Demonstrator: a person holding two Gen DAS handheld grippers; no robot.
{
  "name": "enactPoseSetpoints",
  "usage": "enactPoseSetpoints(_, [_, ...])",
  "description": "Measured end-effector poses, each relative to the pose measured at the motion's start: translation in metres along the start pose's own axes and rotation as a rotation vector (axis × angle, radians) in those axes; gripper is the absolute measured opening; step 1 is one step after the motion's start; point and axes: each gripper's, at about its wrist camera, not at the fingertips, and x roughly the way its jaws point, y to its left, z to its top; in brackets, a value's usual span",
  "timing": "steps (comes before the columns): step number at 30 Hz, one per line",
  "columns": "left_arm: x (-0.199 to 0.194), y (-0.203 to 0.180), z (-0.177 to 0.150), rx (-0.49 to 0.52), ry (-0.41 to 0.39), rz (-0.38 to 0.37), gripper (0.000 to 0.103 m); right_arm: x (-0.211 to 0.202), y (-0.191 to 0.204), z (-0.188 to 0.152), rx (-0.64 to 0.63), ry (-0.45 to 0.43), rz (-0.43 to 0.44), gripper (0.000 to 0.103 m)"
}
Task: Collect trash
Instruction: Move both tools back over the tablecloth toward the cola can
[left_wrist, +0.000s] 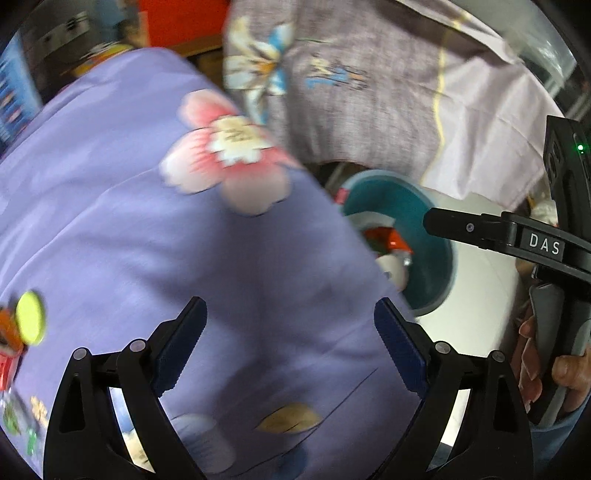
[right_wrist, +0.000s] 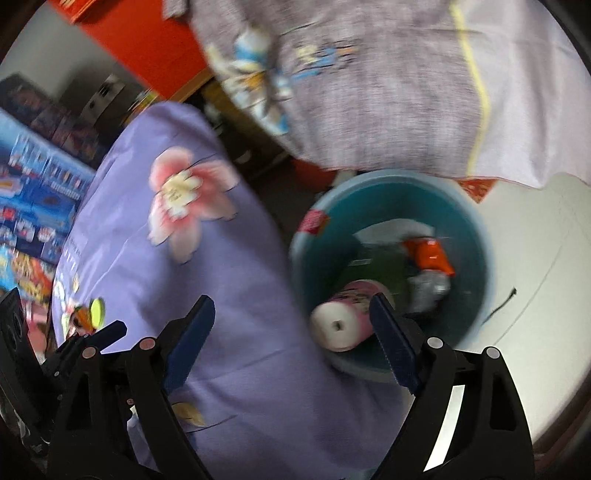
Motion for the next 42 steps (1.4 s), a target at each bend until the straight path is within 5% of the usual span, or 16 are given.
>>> enactPoseSetpoints(32, [-0.14, 0.293, -0.19, -0.483, -0.194, 0.148, 0.093, 0.077, 0.336, -0.109, -0.499, 0.211, 0.019, 0.082])
enactPoseSetpoints(42, [-0.141, 0.334, -0.233, -0.586, -0.176, 0.087, 0.093, 0.101, 0.384, -0.132, -0.532, 0.259, 0.02, 0.082])
